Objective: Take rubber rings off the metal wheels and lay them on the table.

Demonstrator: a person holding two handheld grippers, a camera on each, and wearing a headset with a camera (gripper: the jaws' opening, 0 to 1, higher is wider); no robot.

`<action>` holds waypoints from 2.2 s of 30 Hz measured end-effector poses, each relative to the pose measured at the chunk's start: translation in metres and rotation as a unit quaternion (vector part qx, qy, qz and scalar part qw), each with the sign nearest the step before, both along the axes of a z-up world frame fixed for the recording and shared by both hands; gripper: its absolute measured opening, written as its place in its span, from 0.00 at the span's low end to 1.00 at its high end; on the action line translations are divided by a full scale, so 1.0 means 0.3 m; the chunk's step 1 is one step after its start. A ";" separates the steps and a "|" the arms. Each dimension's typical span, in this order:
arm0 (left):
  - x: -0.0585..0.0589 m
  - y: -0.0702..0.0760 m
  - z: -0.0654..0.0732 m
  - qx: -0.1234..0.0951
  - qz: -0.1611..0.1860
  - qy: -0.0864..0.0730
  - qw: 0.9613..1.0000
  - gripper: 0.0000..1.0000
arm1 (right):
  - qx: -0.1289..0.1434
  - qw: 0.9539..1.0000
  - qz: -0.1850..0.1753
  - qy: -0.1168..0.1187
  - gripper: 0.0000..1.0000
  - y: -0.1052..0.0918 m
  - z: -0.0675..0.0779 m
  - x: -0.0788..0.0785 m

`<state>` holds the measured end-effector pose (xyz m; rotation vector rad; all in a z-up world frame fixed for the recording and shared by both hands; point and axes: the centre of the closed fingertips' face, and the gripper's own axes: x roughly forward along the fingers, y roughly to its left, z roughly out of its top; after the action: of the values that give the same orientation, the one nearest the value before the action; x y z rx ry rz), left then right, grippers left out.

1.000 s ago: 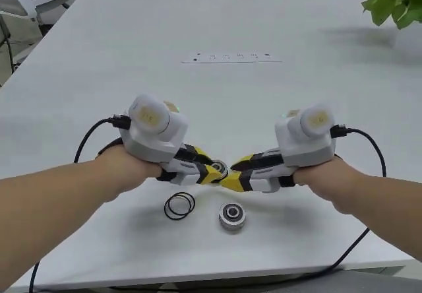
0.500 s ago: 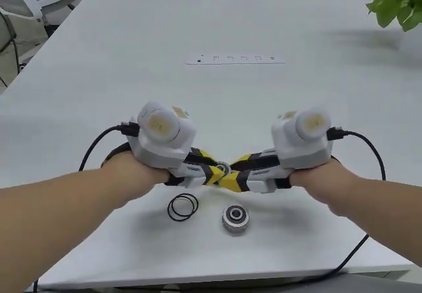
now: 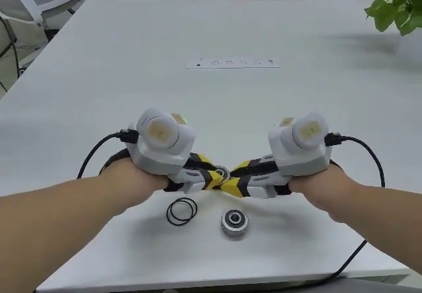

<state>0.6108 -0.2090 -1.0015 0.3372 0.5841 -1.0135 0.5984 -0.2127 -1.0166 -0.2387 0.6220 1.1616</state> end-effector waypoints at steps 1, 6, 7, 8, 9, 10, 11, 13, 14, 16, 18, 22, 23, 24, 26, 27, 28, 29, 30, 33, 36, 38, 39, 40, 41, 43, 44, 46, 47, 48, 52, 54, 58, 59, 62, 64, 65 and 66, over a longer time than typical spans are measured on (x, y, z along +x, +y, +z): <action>0.001 0.000 0.000 -0.001 0.001 0.000 1.000 0.13 | -0.002 1.000 0.001 -0.001 0.15 -0.002 0.000 -0.002; -0.002 -0.001 0.000 -0.003 0.005 0.002 1.000 0.13 | -0.002 1.000 0.001 0.002 0.09 -0.011 -0.001 -0.006; -0.002 -0.001 0.001 -0.003 0.006 0.002 1.000 0.13 | -0.003 1.000 0.001 0.001 0.09 -0.010 -0.001 -0.006; -0.001 -0.001 0.001 -0.003 0.007 0.002 1.000 0.13 | -0.003 1.000 0.000 0.001 0.08 -0.010 -0.001 -0.007; -0.001 0.000 0.001 -0.003 0.007 0.002 1.000 0.13 | -0.003 1.000 0.000 0.001 0.08 -0.010 -0.001 -0.005; -0.001 0.000 0.001 -0.004 0.008 0.002 1.000 0.13 | -0.003 1.000 0.000 0.002 0.08 -0.010 -0.001 -0.006; 0.000 0.000 0.001 -0.004 0.008 0.002 1.000 0.13 | -0.003 1.000 0.000 0.002 0.07 -0.011 -0.001 -0.006; -0.001 0.001 0.000 -0.004 0.008 0.000 1.000 0.13 | -0.005 1.000 0.000 0.005 0.03 -0.015 -0.004 -0.009; -0.001 0.001 0.001 -0.005 0.008 0.000 1.000 0.13 | -0.002 1.000 -0.002 0.009 0.01 -0.017 -0.003 -0.011; -0.003 0.000 0.001 -0.004 0.008 -0.001 1.000 0.13 | 0.000 1.000 -0.007 0.013 0.00 -0.017 -0.003 -0.011; -0.003 0.001 0.001 -0.002 0.007 -0.002 1.000 0.13 | 0.000 1.000 -0.009 0.015 0.00 -0.018 -0.003 -0.010; -0.002 0.003 0.000 0.001 0.007 -0.005 1.000 0.13 | 0.013 0.998 -0.042 0.050 0.00 -0.028 -0.004 -0.004; -0.002 0.003 0.000 0.002 0.007 -0.006 1.000 0.12 | 0.030 0.996 -0.053 0.067 0.00 -0.025 0.003 -0.002; -0.004 0.003 0.000 0.003 0.007 -0.007 1.000 0.12 | 0.034 0.995 -0.060 0.073 0.00 -0.029 0.003 0.001; -0.006 0.003 0.000 0.003 0.009 -0.009 1.000 0.12 | 0.041 0.993 -0.068 0.082 0.00 -0.035 0.004 0.003; -0.006 0.003 0.001 0.003 0.009 -0.009 1.000 0.12 | 0.047 0.992 -0.076 0.087 0.00 -0.037 0.007 0.006; -0.005 0.004 0.000 0.003 0.010 -0.009 1.000 0.12 | 0.050 0.992 -0.079 0.090 0.00 -0.039 0.007 0.008; -0.004 0.004 0.000 0.004 0.011 -0.009 1.000 0.12 | 0.054 0.990 -0.086 0.097 0.00 -0.041 0.008 0.012; -0.004 0.004 0.000 0.004 0.011 -0.009 1.000 0.12 | 0.058 0.989 -0.092 0.101 0.00 -0.041 0.009 0.015; -0.007 0.002 0.000 0.005 0.012 -0.008 1.000 0.12 | 0.090 0.982 -0.113 0.118 0.00 -0.033 0.031 0.028; -0.010 0.002 0.000 0.007 0.014 -0.009 1.000 0.12 | 0.086 0.982 -0.117 0.121 0.00 -0.041 0.024 0.030; -0.009 0.002 0.000 0.009 0.016 -0.010 1.000 0.12 | 0.095 0.979 -0.124 0.127 0.00 -0.041 0.028 0.031; -0.009 0.001 0.000 0.010 0.016 -0.011 1.000 0.12 | 0.103 0.977 -0.129 0.132 0.00 -0.041 0.031 0.033; -0.009 0.001 0.000 0.011 0.017 -0.012 1.000 0.12 | 0.103 0.977 -0.129 0.132 0.00 -0.041 0.032 0.032; -0.009 0.002 0.000 0.011 0.017 -0.012 1.000 0.12 | 0.108 0.977 -0.129 0.134 0.00 -0.038 0.037 0.031; -0.010 0.002 0.000 0.012 0.017 -0.011 1.000 0.12 | 0.107 0.977 -0.128 0.131 0.00 -0.034 0.039 0.029; -0.009 0.003 -0.001 0.011 0.019 -0.010 1.000 0.12 | 0.106 0.978 -0.127 0.130 0.00 -0.033 0.041 0.029; -0.010 0.002 -0.001 0.012 0.022 -0.013 1.000 0.12 | 0.108 0.977 -0.128 0.132 0.00 -0.031 0.043 0.028; -0.011 0.002 -0.001 0.013 0.023 -0.013 1.000 0.12 | 0.108 0.977 -0.127 0.131 0.00 -0.030 0.044 0.028; -0.012 0.001 -0.001 0.014 0.024 -0.014 1.000 0.12 | 0.109 0.977 -0.126 0.132 0.00 -0.028 0.046 0.027; -0.010 0.001 -0.001 0.018 0.024 -0.014 0.999 0.12 | 0.114 0.977 -0.121 0.133 0.00 -0.012 0.056 0.021; -0.010 0.002 -0.002 0.020 0.023 -0.015 0.999 0.12 | 0.116 0.977 -0.116 0.133 0.00 0.000 0.061 0.016; -0.010 0.001 -0.003 0.021 0.023 -0.018 0.999 0.12 | 0.139 0.973 -0.100 0.152 0.00 0.040 0.092 -0.015; -0.010 0.001 -0.003 0.021 0.022 -0.018 0.999 0.12 | 0.130 0.978 -0.099 0.131 0.00 0.033 0.089 -0.001; -0.008 0.001 -0.002 0.020 0.022 -0.018 0.999 0.12 | 0.137 0.976 -0.098 0.135 0.00 0.034 0.090 0.003; -0.008 0.000 -0.002 0.020 0.022 -0.017 0.999 0.12 | 0.134 0.978 -0.098 0.130 0.00 0.029 0.086 0.006; -0.007 0.000 -0.002 0.019 0.024 -0.016 0.999 0.12 | 0.130 0.979 -0.097 0.126 0.00 0.026 0.084 0.008; -0.006 0.000 -0.003 0.017 0.024 -0.016 0.999 0.12 | 0.127 0.980 -0.096 0.121 0.00 0.023 0.083 0.007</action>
<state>0.6089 -0.2091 -1.0023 0.3677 0.5781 -0.9512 0.6005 -0.2057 -0.9917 0.1800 0.6854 1.0765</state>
